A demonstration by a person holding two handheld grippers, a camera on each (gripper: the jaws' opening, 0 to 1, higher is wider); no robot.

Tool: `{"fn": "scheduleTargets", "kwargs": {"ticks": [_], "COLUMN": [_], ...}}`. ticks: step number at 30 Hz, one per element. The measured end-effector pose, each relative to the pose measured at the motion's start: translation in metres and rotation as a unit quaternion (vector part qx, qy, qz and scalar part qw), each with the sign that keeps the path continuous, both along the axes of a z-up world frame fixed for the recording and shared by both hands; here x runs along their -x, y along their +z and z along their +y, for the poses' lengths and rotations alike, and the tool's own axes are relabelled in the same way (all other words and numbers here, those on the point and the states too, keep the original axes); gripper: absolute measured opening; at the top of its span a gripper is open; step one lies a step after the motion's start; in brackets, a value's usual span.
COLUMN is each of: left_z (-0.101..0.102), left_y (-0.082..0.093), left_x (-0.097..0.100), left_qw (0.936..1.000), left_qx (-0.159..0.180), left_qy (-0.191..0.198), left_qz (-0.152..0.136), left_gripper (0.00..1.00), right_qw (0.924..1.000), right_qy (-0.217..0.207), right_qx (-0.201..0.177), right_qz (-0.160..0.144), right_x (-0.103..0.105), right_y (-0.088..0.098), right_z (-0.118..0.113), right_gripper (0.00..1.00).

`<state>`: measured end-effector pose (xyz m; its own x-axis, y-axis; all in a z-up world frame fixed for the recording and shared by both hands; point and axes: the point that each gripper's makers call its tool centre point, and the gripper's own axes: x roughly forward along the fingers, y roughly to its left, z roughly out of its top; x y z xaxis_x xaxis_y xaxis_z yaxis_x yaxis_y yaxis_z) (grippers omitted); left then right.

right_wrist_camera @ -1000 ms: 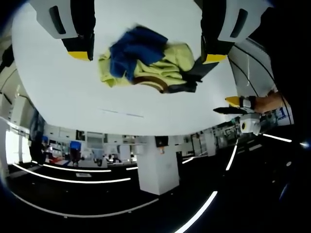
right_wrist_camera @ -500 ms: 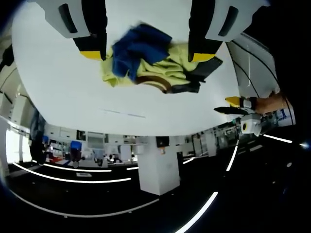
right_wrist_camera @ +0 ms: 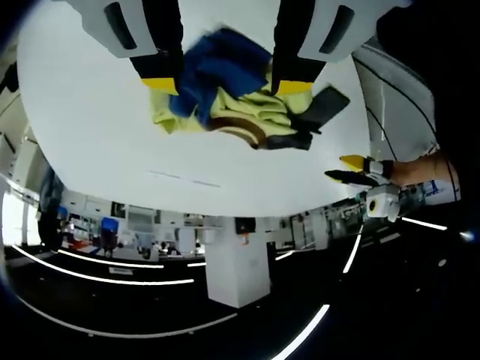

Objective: Fold the garment on the visible template until the final outline fits inside the template.

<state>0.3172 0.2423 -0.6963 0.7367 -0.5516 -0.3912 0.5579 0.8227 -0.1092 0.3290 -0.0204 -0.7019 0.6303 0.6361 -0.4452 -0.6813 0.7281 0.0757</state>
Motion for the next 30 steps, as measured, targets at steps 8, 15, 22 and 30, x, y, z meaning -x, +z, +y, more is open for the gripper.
{"fn": "scheduleTargets", "kwargs": {"ticks": [8, 15, 22, 30], "left_z": [0.004, 0.006, 0.003, -0.004], "left_y": [-0.012, -0.020, -0.028, -0.043], "left_x": [-0.012, -0.022, -0.031, -0.037], "left_qw": [0.9998, 0.9995, 0.9992, 0.9980], "left_qx": [-0.016, -0.025, -0.028, -0.034], "left_qy": [-0.008, -0.013, -0.021, -0.038], "left_qz": [0.006, 0.013, 0.021, 0.039], "left_gripper": [0.42, 0.35, 0.30, 0.27], "right_qw": [0.9998, 0.9987, 0.9979, 0.9971], "right_qy": [0.008, 0.019, 0.019, 0.012], "right_qx": [0.018, 0.047, 0.061, 0.072], "right_qz": [0.004, 0.004, 0.013, 0.021], "right_x": [-0.009, -0.018, -0.027, -0.036], "right_y": [-0.011, -0.025, -0.037, -0.047], "right_z": [0.004, 0.007, 0.009, 0.008], "right_gripper": [0.35, 0.29, 0.23, 0.17]}}
